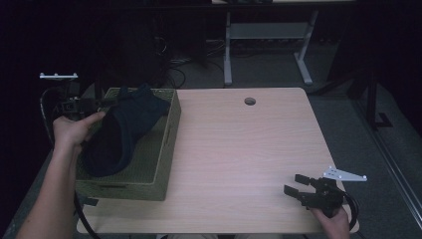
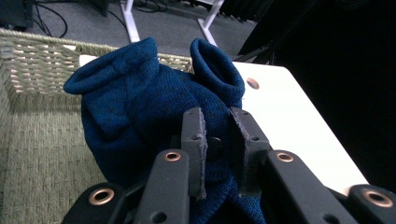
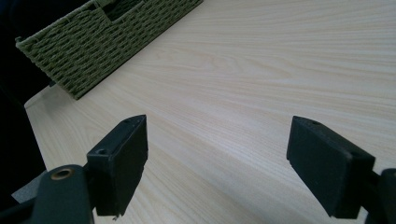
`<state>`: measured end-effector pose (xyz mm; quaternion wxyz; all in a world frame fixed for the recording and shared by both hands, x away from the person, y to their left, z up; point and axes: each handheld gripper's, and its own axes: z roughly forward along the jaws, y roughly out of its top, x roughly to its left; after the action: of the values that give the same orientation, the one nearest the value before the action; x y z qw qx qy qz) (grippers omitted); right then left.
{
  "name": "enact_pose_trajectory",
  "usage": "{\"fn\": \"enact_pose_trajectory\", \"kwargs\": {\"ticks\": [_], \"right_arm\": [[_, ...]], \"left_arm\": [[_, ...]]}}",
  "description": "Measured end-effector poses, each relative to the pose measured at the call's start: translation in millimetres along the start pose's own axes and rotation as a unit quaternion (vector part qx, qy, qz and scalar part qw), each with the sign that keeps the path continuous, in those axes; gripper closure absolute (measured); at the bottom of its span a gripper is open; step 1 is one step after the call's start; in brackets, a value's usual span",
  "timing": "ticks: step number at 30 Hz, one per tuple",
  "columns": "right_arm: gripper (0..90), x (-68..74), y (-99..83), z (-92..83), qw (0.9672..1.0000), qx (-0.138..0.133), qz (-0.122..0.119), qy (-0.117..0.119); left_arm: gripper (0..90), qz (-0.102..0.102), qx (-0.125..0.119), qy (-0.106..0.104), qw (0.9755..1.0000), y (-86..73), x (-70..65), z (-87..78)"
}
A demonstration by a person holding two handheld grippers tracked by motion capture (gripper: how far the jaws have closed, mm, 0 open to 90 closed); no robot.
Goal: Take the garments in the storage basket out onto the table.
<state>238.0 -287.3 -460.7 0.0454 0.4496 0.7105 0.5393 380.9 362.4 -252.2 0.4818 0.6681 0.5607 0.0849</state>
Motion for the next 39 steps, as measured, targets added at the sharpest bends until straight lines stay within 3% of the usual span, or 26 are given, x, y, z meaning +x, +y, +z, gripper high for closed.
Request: {"fn": "enact_pose_trajectory", "kwargs": {"ticks": [18,39], "right_arm": [[20.2,0.9,0.3,1.7,1.0000,0.002,-0.003,0.000],[20.2,1.9,0.2,1.5,1.0000,0.001,-0.003,0.001]], "left_arm": [[76.7,0.021,-0.028,-0.007,0.9993,22.4,-24.5,-27.4],[76.7,0.057,-0.027,-0.049,0.9968,39.4,-69.7,-15.8]]}}
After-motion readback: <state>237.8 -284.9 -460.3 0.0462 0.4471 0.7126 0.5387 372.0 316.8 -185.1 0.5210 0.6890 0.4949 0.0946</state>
